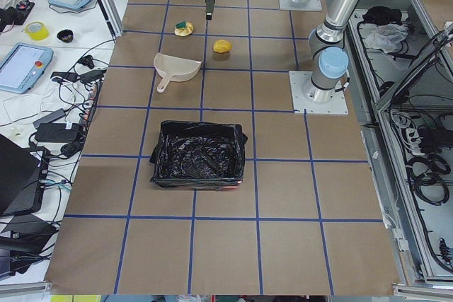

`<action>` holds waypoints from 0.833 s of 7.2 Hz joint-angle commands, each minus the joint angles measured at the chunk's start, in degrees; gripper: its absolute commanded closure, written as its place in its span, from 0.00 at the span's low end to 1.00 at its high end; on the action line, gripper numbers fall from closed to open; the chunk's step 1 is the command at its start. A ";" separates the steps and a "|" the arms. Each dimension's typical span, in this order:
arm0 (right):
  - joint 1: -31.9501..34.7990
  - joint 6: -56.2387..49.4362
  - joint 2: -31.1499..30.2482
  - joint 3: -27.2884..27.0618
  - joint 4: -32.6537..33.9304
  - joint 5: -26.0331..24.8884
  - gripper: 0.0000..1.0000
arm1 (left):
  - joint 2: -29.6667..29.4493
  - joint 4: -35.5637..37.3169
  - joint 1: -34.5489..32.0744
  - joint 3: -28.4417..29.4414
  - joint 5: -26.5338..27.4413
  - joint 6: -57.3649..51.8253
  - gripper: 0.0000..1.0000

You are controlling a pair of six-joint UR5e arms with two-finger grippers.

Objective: Sweep and dump trash into bin
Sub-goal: 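Grasp the white dustpan with the left gripper while the right grasps the brush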

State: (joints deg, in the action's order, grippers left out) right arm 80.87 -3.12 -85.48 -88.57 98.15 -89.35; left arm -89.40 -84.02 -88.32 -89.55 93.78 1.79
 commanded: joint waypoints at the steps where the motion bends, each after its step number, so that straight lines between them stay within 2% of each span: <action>1: -5.53 -10.36 2.76 -0.89 0.20 -1.18 0.00 | -1.82 8.56 0.16 -1.24 0.27 13.59 0.00; 2: -6.60 -11.28 5.64 -3.34 2.47 -2.40 0.00 | -2.61 8.79 0.16 -2.81 0.35 24.55 0.00; 3: -8.35 -16.25 9.33 -7.19 9.97 -6.24 0.00 | -2.88 11.31 0.16 -5.09 0.53 39.19 0.00; 4: -10.02 -23.26 9.71 -10.53 15.88 -6.54 0.00 | -3.67 15.25 0.34 -6.33 4.79 46.56 0.00; 5: -11.69 -25.85 10.24 -12.39 18.02 -6.19 0.00 | -5.59 15.47 2.34 -5.82 6.49 49.51 0.00; 6: -12.05 -25.88 11.02 -13.37 18.31 -6.19 0.00 | -7.96 15.64 5.23 -5.38 3.98 54.23 0.00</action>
State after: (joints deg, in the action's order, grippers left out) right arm 69.86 -27.22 -75.39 -100.15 114.65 -95.46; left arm -94.94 -69.10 -85.81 -95.16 98.60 50.27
